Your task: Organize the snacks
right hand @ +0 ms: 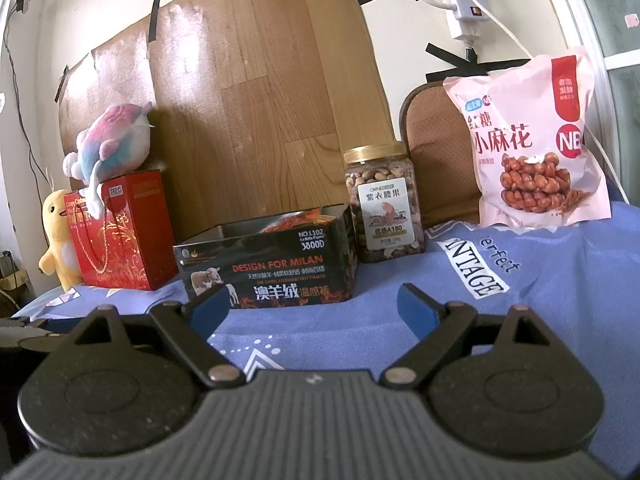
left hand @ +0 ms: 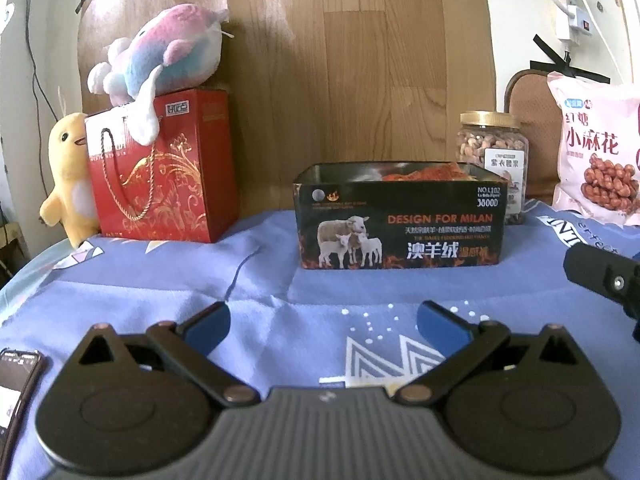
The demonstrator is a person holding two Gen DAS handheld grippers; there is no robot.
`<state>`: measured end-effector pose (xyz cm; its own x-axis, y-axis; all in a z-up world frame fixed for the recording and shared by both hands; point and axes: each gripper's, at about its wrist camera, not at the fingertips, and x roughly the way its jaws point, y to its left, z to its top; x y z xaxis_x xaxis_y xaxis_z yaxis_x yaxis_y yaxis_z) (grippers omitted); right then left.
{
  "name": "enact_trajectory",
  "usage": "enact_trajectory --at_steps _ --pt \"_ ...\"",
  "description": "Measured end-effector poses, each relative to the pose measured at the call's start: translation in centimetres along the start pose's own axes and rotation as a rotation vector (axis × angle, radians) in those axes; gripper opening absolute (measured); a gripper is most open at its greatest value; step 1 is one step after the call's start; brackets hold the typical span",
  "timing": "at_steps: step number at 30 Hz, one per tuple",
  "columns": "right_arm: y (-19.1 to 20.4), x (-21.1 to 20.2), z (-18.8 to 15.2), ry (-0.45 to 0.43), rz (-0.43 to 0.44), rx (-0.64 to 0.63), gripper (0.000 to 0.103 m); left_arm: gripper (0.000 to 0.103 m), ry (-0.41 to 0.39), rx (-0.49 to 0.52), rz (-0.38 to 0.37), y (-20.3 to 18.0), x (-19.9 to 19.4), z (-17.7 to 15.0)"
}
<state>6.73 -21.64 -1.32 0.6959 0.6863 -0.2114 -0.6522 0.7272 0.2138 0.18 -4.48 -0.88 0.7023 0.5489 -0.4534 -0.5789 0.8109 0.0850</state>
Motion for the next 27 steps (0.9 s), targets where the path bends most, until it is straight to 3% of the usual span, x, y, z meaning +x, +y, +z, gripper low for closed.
enact_trajectory --at_steps 27 --pt "-0.13 0.02 -0.1 0.004 -0.006 0.023 0.093 0.103 0.033 -0.008 -0.002 0.14 0.24 0.03"
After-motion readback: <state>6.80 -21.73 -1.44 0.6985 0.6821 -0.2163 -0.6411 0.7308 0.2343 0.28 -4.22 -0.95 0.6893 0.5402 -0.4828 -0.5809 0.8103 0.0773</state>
